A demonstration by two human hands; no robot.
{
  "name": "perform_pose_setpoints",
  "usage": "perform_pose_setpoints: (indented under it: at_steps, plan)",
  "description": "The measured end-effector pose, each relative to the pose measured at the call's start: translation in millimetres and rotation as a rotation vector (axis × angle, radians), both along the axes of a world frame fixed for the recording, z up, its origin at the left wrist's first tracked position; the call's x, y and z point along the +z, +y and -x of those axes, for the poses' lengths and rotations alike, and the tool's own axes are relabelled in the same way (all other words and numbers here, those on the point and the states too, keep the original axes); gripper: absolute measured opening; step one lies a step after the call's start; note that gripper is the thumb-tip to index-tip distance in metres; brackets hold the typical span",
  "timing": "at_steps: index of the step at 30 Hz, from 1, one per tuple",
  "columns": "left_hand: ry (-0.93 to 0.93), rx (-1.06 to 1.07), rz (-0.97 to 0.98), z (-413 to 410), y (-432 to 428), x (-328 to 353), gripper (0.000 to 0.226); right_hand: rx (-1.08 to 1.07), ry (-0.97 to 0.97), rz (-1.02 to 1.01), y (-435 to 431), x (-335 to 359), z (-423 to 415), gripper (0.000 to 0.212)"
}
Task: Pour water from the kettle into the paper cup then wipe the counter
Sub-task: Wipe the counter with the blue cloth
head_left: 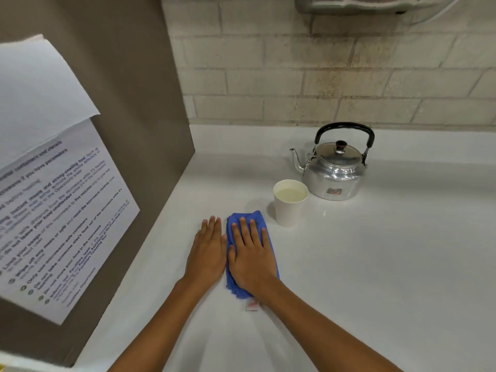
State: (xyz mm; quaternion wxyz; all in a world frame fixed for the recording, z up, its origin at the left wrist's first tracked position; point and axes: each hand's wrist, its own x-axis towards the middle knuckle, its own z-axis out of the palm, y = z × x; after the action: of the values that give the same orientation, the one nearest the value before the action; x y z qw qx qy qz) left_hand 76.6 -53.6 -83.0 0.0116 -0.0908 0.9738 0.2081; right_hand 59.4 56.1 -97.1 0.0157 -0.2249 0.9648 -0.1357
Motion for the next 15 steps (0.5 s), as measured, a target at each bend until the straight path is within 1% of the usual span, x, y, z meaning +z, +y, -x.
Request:
perform_pose_setpoints:
  at_steps: [4, 6, 9, 11, 13, 15]
  plan:
    - [0.028, 0.038, -0.048, -4.3, -7.8, 5.0, 0.05, 0.017, -0.024, -0.003, -13.2, 5.4, 19.4, 0.055]
    - [0.055, 0.034, -0.074, -3.3, -6.3, 7.2, 0.05, 0.051, -0.06, 0.061, -13.4, 9.8, 21.1, 0.054]
    - [0.098, 0.016, -0.1, 4.7, 6.3, 8.2, 0.051, 0.068, -0.093, 0.183, 6.6, 12.3, 14.1, 0.052]
    - [0.091, -0.001, -0.108, 12.4, 19.6, 5.6, 0.055, 0.047, -0.061, 0.18, 32.9, 9.4, 6.5, 0.051]
    - [0.05, -0.018, -0.048, 20.4, 33.7, -1.1, 0.06, -0.005, -0.028, 0.136, 63.0, 4.6, -0.4, 0.052]
    - [0.007, -0.011, 0.056, 28.1, 46.7, -8.9, 0.065, -0.071, 0.005, 0.091, 89.0, 0.5, -4.4, 0.053]
